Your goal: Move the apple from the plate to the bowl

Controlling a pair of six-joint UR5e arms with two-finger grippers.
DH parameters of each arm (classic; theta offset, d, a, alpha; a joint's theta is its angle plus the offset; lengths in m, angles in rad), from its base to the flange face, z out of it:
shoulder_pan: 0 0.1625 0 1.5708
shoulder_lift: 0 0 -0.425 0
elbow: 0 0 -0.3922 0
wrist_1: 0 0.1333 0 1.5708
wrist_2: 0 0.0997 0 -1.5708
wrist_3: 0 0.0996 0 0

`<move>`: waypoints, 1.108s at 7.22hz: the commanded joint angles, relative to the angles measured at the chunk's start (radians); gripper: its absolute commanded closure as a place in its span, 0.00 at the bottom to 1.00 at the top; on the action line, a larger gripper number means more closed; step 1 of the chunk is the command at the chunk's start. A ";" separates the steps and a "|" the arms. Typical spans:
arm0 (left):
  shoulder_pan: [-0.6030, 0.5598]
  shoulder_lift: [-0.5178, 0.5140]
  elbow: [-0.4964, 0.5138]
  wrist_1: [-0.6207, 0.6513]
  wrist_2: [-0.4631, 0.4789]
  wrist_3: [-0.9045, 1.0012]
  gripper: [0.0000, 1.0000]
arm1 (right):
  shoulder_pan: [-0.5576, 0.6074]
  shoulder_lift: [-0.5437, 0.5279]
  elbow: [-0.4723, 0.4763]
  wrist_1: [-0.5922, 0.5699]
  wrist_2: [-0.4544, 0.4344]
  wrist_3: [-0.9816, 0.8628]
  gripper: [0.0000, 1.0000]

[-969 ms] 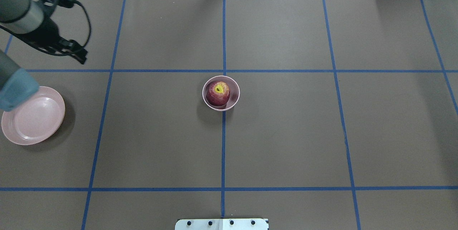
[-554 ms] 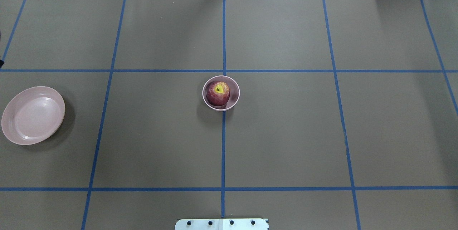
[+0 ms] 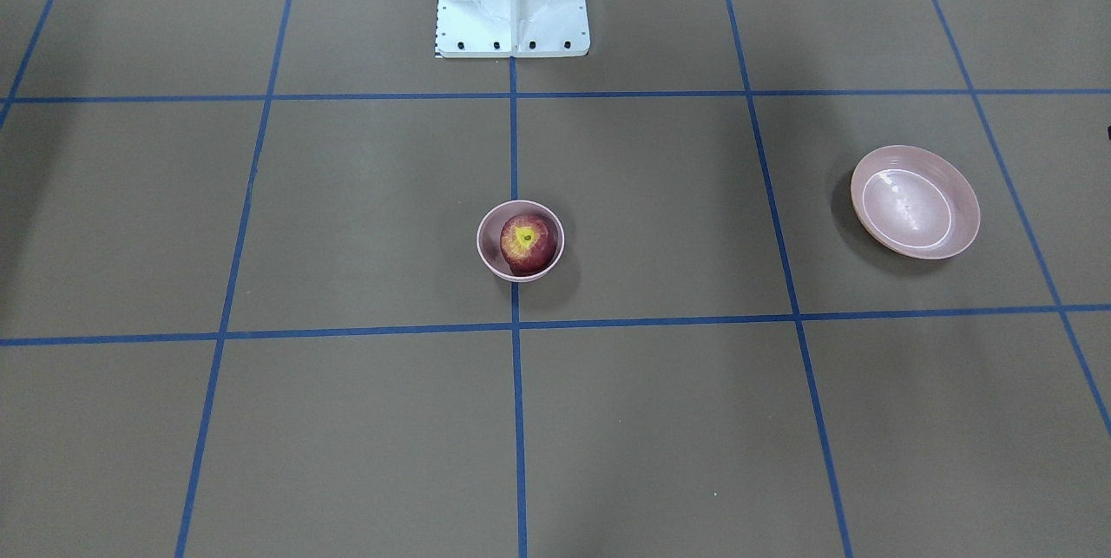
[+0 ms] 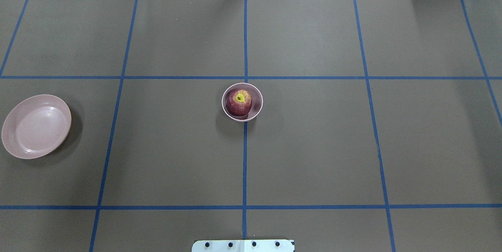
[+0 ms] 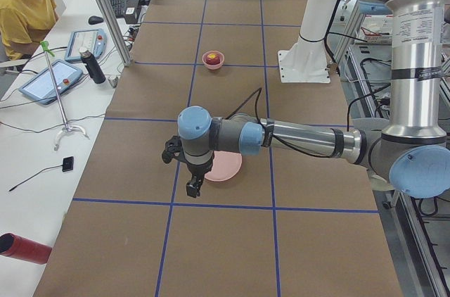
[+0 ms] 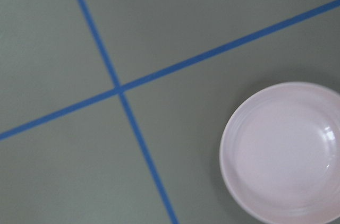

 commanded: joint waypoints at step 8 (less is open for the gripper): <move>-0.034 0.016 -0.014 -0.005 -0.001 0.005 0.02 | 0.000 0.000 0.011 0.001 0.001 0.002 0.00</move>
